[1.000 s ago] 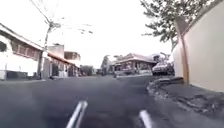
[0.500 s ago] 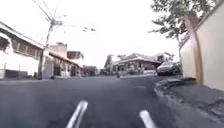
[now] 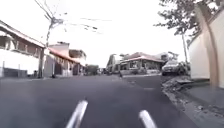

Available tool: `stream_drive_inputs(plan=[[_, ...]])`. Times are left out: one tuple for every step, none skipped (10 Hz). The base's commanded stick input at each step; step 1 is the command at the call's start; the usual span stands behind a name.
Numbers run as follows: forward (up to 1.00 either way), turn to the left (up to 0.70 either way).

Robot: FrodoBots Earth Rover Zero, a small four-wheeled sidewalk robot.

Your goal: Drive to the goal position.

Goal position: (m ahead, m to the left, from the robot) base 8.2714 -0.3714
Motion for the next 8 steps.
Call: stream_drive_inputs(plan=[[0.85,-0.02],[0.85,-0.04],[0.85,-0.06],[0.85,-0.08],[0.85,-0.10],[0.85,-0.12],[0.85,-0.15],[0.85,-0.17]])
